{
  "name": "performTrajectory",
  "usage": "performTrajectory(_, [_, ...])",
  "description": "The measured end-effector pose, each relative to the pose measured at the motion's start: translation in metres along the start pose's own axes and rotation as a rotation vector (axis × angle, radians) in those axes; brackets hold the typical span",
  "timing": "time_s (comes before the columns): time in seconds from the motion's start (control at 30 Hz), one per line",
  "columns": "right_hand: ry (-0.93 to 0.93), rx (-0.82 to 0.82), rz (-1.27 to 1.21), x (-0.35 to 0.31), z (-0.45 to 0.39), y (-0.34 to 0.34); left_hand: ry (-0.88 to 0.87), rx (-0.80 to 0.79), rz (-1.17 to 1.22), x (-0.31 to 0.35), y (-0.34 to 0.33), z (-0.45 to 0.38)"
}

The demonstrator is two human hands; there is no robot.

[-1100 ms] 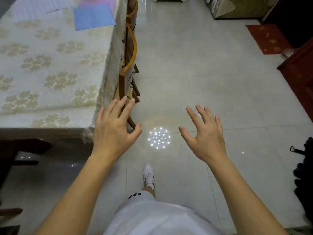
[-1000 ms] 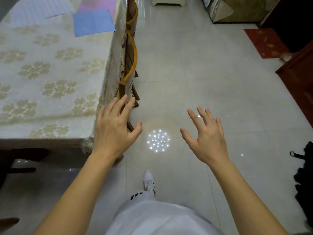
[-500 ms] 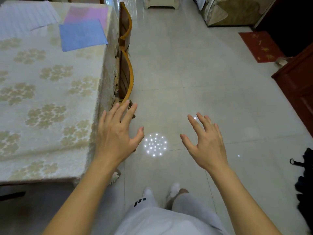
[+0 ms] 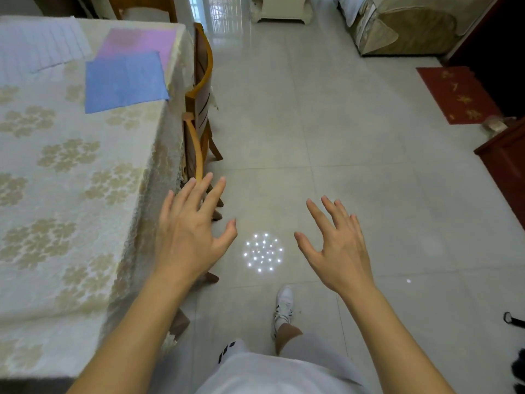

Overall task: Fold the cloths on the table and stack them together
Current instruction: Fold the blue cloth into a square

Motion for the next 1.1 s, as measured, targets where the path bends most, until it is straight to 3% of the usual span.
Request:
performTrajectory(0.47, [0.074,-0.015,-0.060,0.081,-0.187,0.014,0.103,0.017,-0.082,0.067,-0.064,-0.153])
performTrajectory(0.87, [0.093,-0.065,-0.069,0.091,-0.284,-0.012,0.133,0.025,-0.091,0.057,-0.096,-0.234])
performTrajectory(1.1, [0.071,-0.047,-0.047,0.081,-0.371,-0.029,0.095,0.034,-0.101,0.035,-0.122,-0.321])
Point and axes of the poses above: each hand's wrist, its own z-axis away from the middle knuckle, its own y-axis out of the back of the hand, x = y × z, the point moved 1 cm from there along -z, towards the middle knuckle, and after that the axes turned 10 degrees about x, right-handed, at the moved point
